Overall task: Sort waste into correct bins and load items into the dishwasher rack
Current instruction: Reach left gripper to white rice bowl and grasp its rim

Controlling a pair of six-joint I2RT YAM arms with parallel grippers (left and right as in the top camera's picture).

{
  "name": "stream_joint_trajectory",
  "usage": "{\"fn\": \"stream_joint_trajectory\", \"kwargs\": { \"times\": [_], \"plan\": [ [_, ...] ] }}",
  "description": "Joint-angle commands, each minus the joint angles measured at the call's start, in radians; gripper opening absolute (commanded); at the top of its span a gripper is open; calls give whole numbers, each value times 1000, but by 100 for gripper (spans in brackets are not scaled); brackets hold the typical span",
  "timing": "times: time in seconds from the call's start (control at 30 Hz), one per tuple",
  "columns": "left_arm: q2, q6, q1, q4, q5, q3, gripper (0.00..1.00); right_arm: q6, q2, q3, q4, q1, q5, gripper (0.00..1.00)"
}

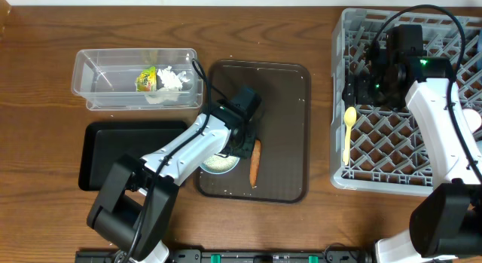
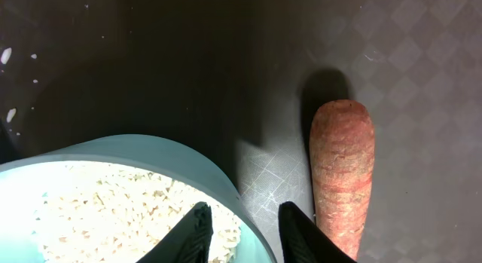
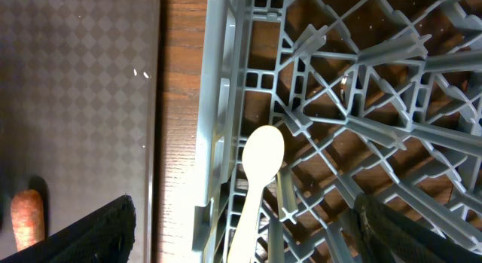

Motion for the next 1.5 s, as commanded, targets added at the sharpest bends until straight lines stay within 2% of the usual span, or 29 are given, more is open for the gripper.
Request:
{"fn": "stream_joint_trajectory", "kwargs": {
  "times": [0.0, 0.87, 1.47],
  "plan": [
    [16, -3, -2, -1, -16, -15, 30, 0, -14, 14, -4, 0, -8, 89],
    [16, -29, -26, 12, -21, -15, 31, 0, -13, 14, -9, 0, -8, 89],
    [22, -47, -54, 29, -114, -61, 31, 3, -13, 14, -23, 0, -8, 88]
  ]
}}
